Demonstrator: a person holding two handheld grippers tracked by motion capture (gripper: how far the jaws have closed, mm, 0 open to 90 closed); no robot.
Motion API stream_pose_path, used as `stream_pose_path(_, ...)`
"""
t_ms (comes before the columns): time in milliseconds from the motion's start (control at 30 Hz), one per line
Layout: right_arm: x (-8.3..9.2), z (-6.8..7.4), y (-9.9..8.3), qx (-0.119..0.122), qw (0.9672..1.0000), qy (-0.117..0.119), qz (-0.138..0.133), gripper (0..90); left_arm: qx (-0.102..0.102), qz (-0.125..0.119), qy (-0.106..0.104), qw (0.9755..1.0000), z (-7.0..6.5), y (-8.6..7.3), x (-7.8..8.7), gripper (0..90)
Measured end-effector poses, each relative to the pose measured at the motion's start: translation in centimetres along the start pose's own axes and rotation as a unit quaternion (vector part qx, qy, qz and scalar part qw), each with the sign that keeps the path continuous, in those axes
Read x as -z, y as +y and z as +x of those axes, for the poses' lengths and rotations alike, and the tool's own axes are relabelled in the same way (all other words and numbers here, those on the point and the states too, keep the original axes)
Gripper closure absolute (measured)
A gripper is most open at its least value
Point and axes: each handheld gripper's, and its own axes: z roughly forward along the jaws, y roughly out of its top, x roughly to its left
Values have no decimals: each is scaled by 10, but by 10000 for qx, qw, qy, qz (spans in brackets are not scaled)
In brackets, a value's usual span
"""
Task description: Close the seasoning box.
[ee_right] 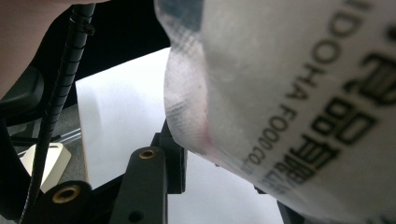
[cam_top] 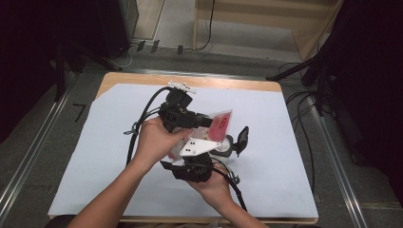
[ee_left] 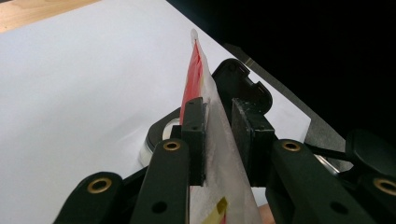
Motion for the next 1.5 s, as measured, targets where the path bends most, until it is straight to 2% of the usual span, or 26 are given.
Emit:
stream_pose_path(200, 1, -2, 0, 3, 10000, -54, -1, 642, -68, 10, 12, 10000, 0, 2, -3, 757)
stream_pose_path(733, 1, -2, 0, -52, 10000, -73, -24, 642, -17, -6, -23, 10000, 1, 4, -3, 755)
stream_pose_path(1500, 0, 3, 1, -91, 9999, -58, -106, 640, -111, -5, 89, 9999, -6, 5, 0, 756)
